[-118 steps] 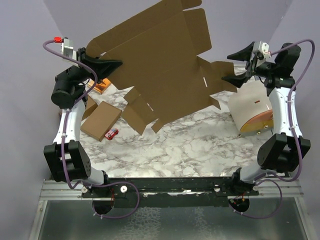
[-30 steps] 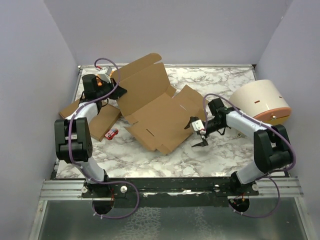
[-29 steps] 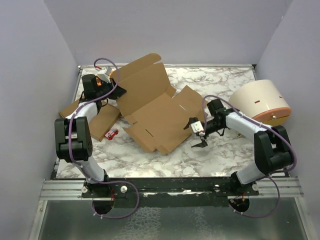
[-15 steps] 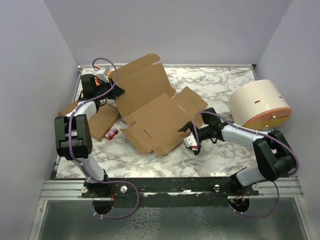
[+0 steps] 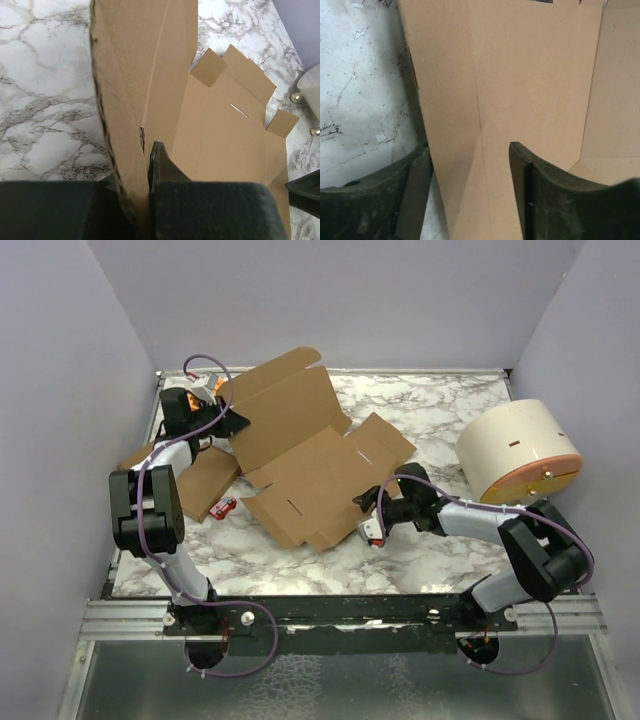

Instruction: Fold the paper box

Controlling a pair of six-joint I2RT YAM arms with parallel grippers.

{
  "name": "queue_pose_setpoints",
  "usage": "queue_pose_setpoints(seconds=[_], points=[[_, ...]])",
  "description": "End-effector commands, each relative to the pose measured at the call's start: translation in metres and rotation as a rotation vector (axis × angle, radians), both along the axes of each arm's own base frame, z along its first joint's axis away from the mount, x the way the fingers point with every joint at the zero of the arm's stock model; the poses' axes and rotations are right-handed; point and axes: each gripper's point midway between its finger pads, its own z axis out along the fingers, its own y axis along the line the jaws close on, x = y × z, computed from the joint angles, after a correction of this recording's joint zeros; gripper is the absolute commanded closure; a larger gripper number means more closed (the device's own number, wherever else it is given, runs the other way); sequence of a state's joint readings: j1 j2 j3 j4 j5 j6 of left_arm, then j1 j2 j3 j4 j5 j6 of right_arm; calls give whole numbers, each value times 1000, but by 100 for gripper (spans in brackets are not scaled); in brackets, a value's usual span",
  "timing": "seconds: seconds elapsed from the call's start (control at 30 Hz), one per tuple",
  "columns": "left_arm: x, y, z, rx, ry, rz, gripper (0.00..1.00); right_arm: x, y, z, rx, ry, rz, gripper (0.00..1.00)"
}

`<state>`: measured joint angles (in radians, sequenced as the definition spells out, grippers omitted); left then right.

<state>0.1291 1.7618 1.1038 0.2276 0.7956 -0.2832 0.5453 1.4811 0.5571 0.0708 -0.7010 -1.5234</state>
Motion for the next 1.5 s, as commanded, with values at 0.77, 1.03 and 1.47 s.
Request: queue_pose_setpoints(seconds=[0.77, 1.03, 1.47], points=[[-57, -79, 67, -201, -196, -420, 100, 2, 17, -4, -221, 366, 133, 99], [-81, -100, 89, -198, -252, -529, 100, 9, 17, -15, -336, 513, 125, 99], [-79, -101, 61, -88, -195, -512, 100, 37, 26, -9, -306, 499, -13, 74]])
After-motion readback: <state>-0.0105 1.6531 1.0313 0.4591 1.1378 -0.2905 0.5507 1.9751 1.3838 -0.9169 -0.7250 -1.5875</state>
